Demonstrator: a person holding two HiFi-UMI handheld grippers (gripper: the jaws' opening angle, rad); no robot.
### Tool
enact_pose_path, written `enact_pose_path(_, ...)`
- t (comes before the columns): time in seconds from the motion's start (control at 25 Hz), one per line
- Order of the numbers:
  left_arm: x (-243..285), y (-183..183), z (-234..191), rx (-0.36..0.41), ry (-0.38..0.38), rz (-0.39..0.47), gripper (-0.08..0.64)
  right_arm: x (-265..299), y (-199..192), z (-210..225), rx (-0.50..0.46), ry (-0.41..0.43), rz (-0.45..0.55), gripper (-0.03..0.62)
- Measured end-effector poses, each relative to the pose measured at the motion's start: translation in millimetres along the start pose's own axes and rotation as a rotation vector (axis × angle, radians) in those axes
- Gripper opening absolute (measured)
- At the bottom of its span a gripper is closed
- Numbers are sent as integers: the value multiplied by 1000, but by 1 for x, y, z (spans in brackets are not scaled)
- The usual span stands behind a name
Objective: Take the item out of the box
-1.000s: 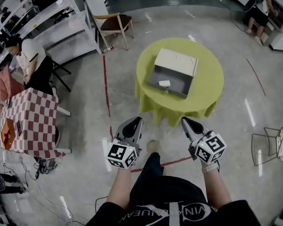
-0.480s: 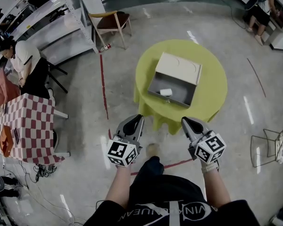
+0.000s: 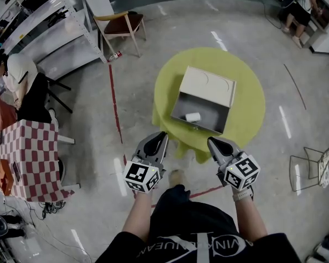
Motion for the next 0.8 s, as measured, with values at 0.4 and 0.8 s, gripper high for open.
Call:
enact_pose_path(0.4,30,-4,-16,28,-56,-25,28,22,2,15,-33,-41,-66,6)
enact_pose_path(0.8,45,-13,-18,5,-54,-53,28,52,3,30,-138,-11,-197,6)
Point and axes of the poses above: the fingertips, and each gripper's own axes: x forward along the fingers, z to its right, y out of its top, the point moved 6 cm from there along -x, backward along the fingers, and after that the axes turned 8 degrees about x, right-handed, at the moved point
